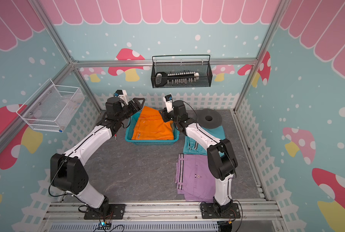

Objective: Put the folded long pants in the basket
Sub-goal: Place the long pant in the basket.

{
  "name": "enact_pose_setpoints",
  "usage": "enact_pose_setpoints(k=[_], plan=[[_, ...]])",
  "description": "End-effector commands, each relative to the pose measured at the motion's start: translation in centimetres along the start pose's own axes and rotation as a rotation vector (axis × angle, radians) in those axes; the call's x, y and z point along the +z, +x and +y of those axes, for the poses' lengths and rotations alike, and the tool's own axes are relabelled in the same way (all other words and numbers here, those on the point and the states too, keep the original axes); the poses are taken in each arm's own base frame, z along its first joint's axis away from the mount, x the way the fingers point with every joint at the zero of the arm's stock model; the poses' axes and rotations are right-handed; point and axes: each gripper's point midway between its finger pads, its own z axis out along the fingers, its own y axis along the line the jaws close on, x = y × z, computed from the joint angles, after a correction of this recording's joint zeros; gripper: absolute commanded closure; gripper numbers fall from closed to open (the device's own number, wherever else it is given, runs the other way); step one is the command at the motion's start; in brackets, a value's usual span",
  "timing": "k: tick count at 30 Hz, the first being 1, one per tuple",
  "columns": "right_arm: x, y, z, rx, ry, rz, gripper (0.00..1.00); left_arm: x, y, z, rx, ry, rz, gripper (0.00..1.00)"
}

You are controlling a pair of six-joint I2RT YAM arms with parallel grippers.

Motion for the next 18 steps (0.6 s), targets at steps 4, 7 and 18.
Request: enact_pose_setpoints(k=[4, 7, 18], plan=[[5.3, 10.2, -1.0, 0.072, -0.008, 0.223, 0.60, 9.2, 5.8, 5.4, 0.038, 0.000, 0.215, 0.25], [6.0, 13.5, -2.9, 0.070, 0.074, 0.276, 0.61, 11.7, 8.7, 9.1, 0.008, -0.052, 0.262, 0.24], [4.5, 17.3, -5.2, 0.048, 0.201, 0.313, 0.61, 9.2, 15.5, 18.3, -0.104, -0.324, 0.332, 0.23]])
